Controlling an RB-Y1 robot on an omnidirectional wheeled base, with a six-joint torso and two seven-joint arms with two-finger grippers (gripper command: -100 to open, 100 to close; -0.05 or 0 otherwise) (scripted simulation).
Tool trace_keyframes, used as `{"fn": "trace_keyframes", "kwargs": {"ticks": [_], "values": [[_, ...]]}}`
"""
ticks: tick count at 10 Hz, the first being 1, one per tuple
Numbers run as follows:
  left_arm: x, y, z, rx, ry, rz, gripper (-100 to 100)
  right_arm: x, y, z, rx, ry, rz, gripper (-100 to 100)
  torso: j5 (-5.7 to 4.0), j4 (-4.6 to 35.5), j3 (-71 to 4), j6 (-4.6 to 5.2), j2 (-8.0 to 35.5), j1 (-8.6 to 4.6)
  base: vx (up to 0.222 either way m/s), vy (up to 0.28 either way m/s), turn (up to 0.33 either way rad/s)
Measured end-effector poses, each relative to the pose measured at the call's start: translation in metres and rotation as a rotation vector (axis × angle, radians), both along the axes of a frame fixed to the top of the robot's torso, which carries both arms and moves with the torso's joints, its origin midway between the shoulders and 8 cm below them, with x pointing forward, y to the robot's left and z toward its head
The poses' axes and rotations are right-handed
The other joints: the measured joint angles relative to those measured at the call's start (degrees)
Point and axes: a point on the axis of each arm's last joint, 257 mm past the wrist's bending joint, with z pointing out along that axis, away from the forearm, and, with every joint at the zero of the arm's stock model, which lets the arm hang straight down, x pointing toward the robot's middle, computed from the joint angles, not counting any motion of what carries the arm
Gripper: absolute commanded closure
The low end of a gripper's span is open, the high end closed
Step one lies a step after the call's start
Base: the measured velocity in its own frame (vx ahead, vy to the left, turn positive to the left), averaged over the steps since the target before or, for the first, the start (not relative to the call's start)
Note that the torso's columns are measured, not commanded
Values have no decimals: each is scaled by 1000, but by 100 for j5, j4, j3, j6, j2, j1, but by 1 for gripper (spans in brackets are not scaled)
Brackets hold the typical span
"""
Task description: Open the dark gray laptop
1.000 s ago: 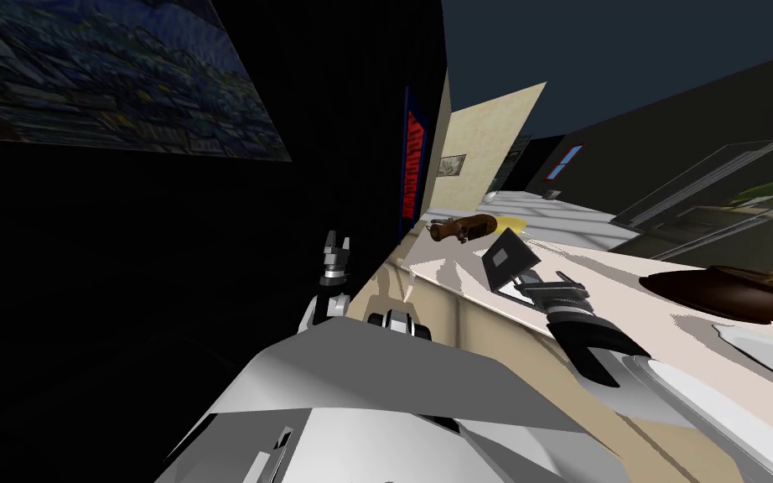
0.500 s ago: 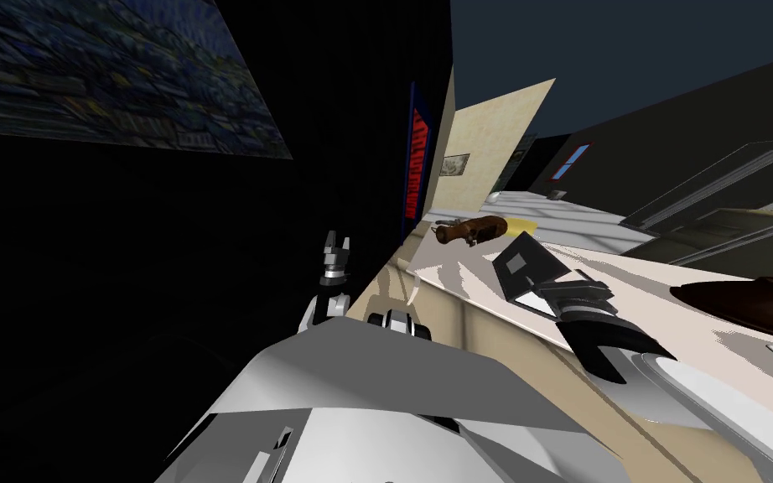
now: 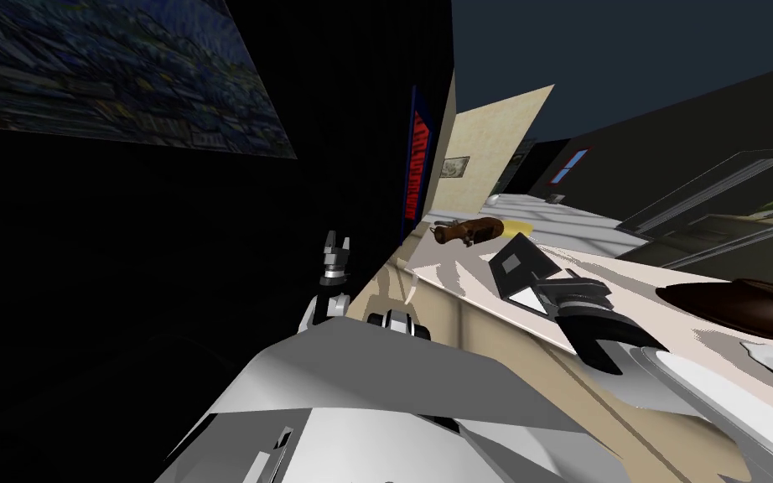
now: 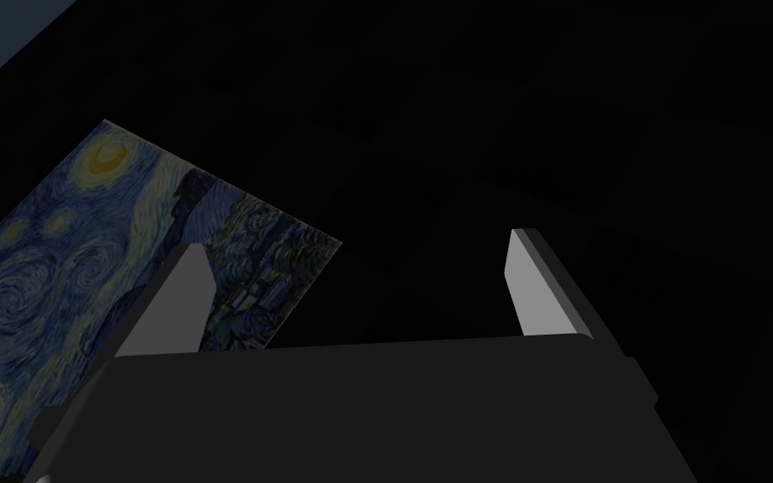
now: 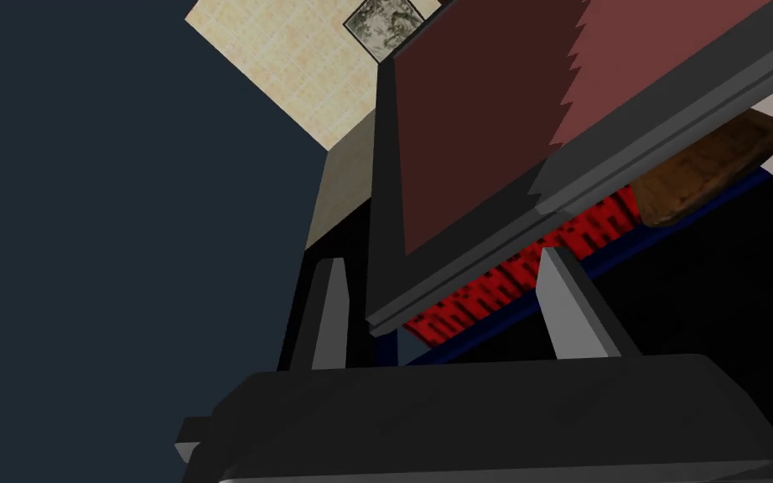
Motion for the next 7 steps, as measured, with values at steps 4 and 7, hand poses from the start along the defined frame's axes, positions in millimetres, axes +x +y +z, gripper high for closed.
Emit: {"fn": "trace_keyframes", "kwargs": {"ticks": [4, 7], "values": [[0, 0, 0, 0, 0, 0, 0, 10, -1, -3, 147, -56, 3, 100, -5, -4, -1, 9, -3, -5, -55, -62, 4], [0, 0, 0, 0, 0, 0, 0, 15, -4, -3, 232, -91, 4, 100, 17, -6, -12, -9, -17, 40, -37, -58, -2]]}}
